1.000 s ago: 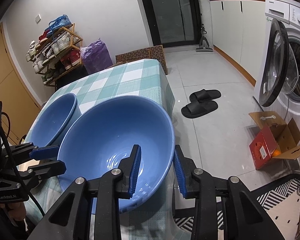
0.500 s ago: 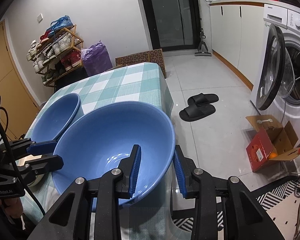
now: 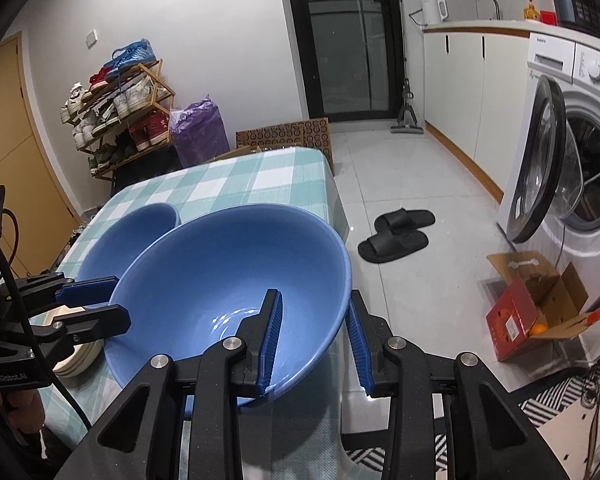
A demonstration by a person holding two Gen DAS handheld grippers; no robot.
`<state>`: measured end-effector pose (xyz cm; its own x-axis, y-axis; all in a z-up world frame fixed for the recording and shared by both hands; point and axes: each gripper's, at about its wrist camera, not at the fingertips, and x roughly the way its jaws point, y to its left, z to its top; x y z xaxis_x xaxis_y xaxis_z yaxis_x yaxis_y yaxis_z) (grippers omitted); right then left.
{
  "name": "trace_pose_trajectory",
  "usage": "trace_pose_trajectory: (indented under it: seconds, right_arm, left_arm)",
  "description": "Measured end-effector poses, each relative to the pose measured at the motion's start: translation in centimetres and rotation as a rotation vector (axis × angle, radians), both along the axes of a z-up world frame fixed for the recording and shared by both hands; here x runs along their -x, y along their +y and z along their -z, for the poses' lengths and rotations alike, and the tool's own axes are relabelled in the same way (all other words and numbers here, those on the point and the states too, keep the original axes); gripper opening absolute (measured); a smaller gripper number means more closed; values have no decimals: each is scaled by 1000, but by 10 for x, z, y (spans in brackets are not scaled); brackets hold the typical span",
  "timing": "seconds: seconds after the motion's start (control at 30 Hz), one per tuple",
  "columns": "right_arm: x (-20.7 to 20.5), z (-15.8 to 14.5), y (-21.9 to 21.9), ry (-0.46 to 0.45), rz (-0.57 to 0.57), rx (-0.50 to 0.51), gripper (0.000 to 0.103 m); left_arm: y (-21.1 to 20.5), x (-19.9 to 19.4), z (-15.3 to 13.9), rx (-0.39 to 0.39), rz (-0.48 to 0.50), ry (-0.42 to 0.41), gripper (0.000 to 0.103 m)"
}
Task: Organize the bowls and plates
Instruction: 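Lift the nested blue bowls with both grippers off the table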
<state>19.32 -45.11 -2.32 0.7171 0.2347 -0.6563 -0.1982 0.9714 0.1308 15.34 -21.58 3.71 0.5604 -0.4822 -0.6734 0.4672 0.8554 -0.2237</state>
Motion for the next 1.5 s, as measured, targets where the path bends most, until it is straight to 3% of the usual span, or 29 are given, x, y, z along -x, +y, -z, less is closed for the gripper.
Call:
trace_pose_trajectory:
  seconds: [0.93,1.5]
  right_arm:
    - [15,-75,51,-153,-41,34,34]
    - [4,-100,102,-196,-103,43,34]
  left_arm:
    - [48,9,-49,34,-76,-130,41]
    - [93,6,-58,54,-161,-155,41]
